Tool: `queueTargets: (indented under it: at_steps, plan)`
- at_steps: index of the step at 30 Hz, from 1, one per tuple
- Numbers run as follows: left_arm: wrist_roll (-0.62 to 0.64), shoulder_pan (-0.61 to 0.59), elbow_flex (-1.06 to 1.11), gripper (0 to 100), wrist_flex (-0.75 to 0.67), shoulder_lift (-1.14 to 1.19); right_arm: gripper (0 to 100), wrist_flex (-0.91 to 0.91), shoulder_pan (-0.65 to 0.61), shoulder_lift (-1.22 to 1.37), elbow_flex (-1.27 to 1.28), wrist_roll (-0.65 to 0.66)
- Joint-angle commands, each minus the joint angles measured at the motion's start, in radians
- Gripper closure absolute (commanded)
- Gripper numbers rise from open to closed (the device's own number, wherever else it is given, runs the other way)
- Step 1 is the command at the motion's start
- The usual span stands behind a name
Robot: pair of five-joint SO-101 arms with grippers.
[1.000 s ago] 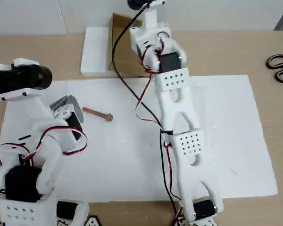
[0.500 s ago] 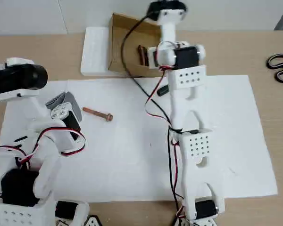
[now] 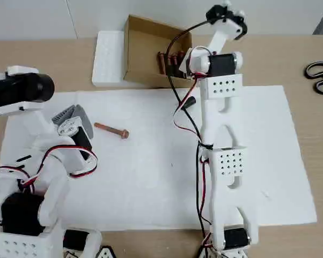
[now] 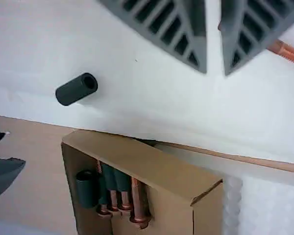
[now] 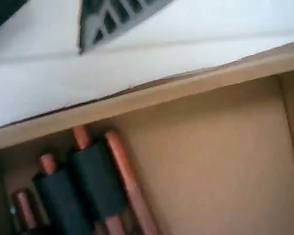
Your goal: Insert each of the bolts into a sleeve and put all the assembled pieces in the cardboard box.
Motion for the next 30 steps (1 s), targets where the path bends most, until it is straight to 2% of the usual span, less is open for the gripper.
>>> queueTargets:
  at_steps: [1, 17, 30]
  plan:
    - [-0.002, -0.002, -0.039, 99, -0.020, 0.000, 85.2, 0.010, 0.015, -0.001, -0.015, -0.040]
    - [-0.002, 0.003, 0.019, 99, -0.026, 0.000, 85.2, 0.007, -0.027, 0.160, -0.020, -0.040]
    - [-0.006, 0.003, 0.059, 99, -0.028, 0.000, 85.2, -0.027, -0.038, 0.176, -0.015, -0.038]
